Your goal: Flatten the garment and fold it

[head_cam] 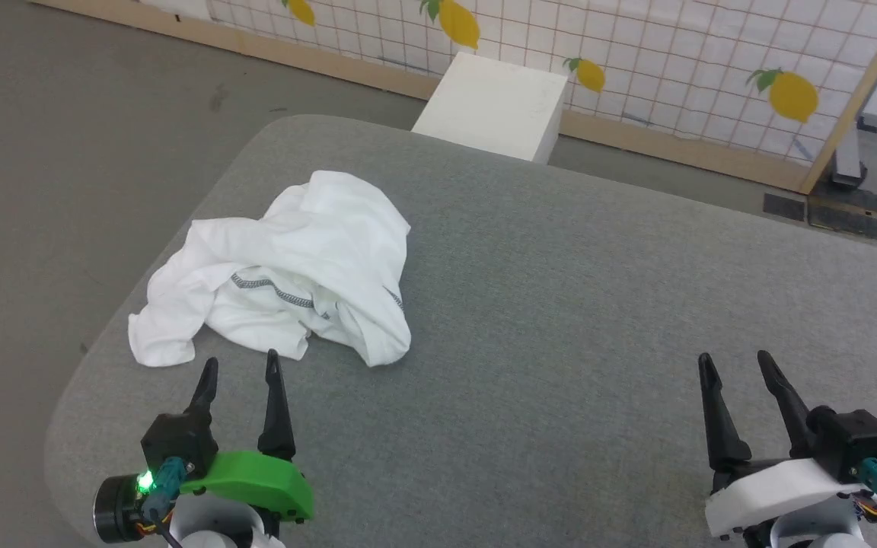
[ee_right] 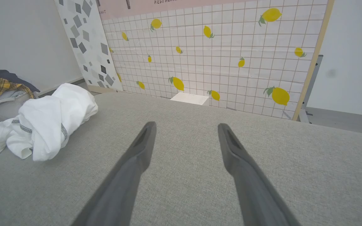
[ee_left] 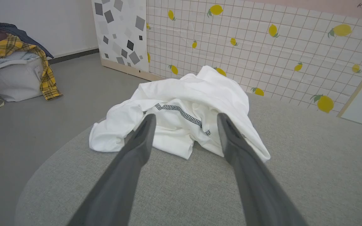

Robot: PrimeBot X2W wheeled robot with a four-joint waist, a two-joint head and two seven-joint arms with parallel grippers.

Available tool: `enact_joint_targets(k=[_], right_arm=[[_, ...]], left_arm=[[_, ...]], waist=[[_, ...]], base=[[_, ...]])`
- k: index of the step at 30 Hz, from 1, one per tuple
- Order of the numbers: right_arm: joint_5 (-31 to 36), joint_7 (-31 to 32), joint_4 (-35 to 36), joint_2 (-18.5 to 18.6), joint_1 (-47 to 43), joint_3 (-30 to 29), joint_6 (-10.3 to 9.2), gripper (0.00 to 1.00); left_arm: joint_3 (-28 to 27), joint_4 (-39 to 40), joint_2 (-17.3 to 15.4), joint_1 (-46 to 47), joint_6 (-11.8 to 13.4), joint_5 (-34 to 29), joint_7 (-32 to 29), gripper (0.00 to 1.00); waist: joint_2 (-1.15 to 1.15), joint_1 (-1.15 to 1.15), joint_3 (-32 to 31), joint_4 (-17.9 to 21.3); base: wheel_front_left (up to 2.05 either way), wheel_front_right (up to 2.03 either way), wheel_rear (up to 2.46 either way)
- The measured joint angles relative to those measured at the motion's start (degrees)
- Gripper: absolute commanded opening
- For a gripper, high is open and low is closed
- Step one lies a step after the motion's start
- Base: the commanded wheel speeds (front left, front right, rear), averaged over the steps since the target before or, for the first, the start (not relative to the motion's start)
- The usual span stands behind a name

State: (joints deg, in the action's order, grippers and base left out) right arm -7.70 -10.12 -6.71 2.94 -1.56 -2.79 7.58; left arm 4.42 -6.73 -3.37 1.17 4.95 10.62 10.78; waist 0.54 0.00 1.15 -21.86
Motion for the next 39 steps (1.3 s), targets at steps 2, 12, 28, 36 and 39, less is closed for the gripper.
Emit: enact_joint_targets(k=[2, 12, 28, 36, 39], right_arm=[[-0.2, -0.1, -0.1, 0.0, -0.1, 0.0, 0.0, 1.0], [-1.0, -1.1, -0.9, 0.0, -1.0, -0.1, 0.0, 1.0], [-2.6, -2.6, -1.9, 0.0, -1.2, -0.6, 0.0, 1.0], [-2.7, -3.0, -2.0, 0.0, -2.0, -0.9, 0.0, 1.0], [-2.7, -3.0, -2.0, 0.0, -2.0, -1.0, 0.0, 1.0]], left_arm=[[0.0, -0.1, 0.0, 0.0, 0.2, 0.0, 0.3, 1.0], [0.3, -0.7, 0.0, 0.0, 0.7, 1.6, 1.4, 1.0], [1.5, -2.1, 0.1, 0.0, 1.7, 2.0, 3.4, 1.0], [1.6, -3.0, 0.1, 0.0, 1.7, 2.1, 3.9, 1.0], [1.6, -3.1, 0.1, 0.0, 1.7, 2.1, 3.9, 1.0]], waist=[[0.0, 0.0, 0.0, -0.7], [0.0, 0.0, 0.1, -3.7], [0.0, 0.0, 0.4, -7.7], [0.0, 0.0, 0.7, -8.9], [0.0, 0.0, 0.8, -8.9]], base=[[0.0, 0.0, 0.0], [0.0, 0.0, 0.0], [0.0, 0.0, 0.0], [0.0, 0.0, 0.0], [0.0, 0.0, 0.0]])
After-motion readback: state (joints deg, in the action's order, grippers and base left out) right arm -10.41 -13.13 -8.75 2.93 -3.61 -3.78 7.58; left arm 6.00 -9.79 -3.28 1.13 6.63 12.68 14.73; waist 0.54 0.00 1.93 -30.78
